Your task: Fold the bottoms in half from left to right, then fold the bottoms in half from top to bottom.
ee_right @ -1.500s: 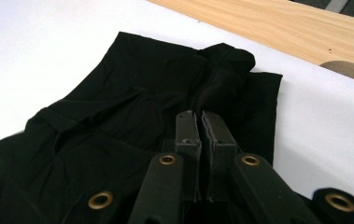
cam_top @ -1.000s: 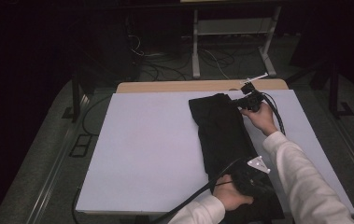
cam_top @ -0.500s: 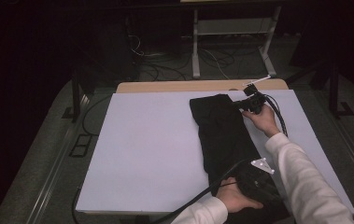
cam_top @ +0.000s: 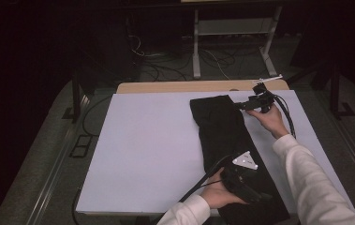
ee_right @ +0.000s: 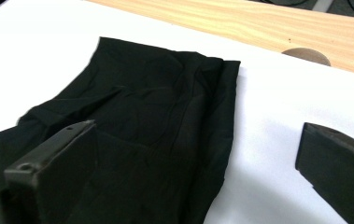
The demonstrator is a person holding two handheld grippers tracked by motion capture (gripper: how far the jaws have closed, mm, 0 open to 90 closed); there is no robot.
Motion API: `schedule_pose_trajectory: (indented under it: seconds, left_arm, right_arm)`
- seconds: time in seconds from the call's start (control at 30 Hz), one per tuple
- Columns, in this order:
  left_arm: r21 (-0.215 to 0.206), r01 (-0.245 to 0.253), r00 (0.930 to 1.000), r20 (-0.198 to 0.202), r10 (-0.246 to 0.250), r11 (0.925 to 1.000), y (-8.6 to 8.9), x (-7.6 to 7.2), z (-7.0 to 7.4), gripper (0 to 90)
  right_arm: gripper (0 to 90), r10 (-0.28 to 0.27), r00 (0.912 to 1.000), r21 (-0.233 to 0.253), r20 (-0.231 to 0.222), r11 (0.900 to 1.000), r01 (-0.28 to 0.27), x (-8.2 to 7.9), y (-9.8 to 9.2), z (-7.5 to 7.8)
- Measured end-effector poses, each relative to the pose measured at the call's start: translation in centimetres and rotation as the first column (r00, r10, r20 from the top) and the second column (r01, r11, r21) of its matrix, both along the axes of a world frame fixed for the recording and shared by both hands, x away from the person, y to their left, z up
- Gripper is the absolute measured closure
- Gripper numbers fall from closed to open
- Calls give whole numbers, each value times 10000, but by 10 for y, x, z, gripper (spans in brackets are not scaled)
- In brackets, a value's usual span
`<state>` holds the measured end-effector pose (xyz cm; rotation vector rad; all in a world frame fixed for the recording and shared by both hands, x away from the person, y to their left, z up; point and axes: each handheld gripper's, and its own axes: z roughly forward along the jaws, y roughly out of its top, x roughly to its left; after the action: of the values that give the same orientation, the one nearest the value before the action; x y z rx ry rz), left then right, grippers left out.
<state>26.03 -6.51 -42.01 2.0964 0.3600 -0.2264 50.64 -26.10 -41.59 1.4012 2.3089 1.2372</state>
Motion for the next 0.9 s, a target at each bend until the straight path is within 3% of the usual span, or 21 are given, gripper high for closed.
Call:
schedule_pose_trajectory:
  seconds: [0.17, 0.3, 0.6, 0.9]
  left_arm:
    - [142, -263, 9994, 248, 260, 9996, 17, 8, 8, 0]
    - [-40, -534, 9979, 370, 535, 9986, 29, 17, 15, 0]
    - [45, -1023, 9911, 865, 1016, 9947, 53, 36, 25, 0]
    - [65, -1512, 9815, 1199, 1493, 9885, 73, 50, 33, 0]
  right_arm:
    - [0, 106, 9999, 165, 130, 9998, -108, -6, -5, 6]
    - [0, 158, 9997, 237, 162, 9996, -162, -9, -7, 8]
    - [0, 261, 9990, -146, 357, 9996, -256, -17, -11, 10]
    - [0, 280, 9988, -149, 408, 9995, -274, -20, -13, 10]
